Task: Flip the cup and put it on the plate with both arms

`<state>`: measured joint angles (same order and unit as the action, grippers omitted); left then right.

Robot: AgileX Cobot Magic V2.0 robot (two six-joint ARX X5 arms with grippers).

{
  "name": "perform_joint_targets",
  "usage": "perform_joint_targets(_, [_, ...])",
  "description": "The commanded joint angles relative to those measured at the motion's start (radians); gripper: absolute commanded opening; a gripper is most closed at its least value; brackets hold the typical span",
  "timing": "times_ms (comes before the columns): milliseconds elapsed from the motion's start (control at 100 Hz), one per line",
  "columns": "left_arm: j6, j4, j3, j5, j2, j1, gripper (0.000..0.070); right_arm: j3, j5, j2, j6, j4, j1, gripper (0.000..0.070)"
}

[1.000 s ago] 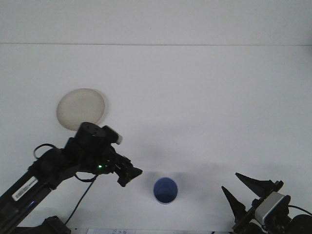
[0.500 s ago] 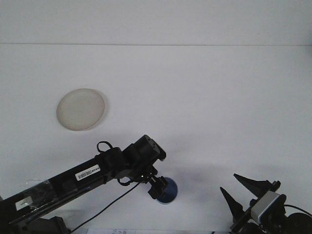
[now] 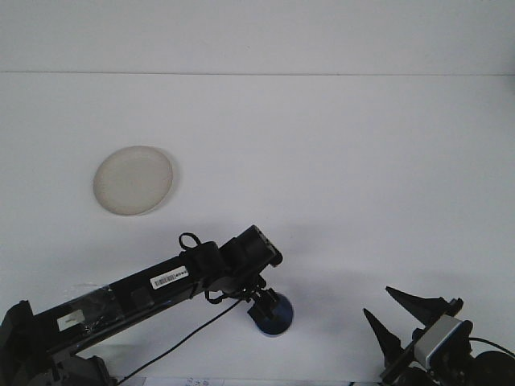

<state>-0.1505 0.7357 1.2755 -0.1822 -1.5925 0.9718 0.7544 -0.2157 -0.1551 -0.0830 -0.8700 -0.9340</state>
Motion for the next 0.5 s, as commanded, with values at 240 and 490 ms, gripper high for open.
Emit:
perform_joint_targets(240, [0.007, -0.002, 0.024, 0.003, -0.034, 0.035, 0.0, 0.003, -0.003, -0.003, 0.005, 0.008, -0.007, 0.0389])
perform_joint_targets(490, [0.027, 0.041, 0.045, 0.003, -0.023, 0.037, 0.0009, 0.003, -0.003, -0.003, 0.005, 0.008, -0.007, 0.0389])
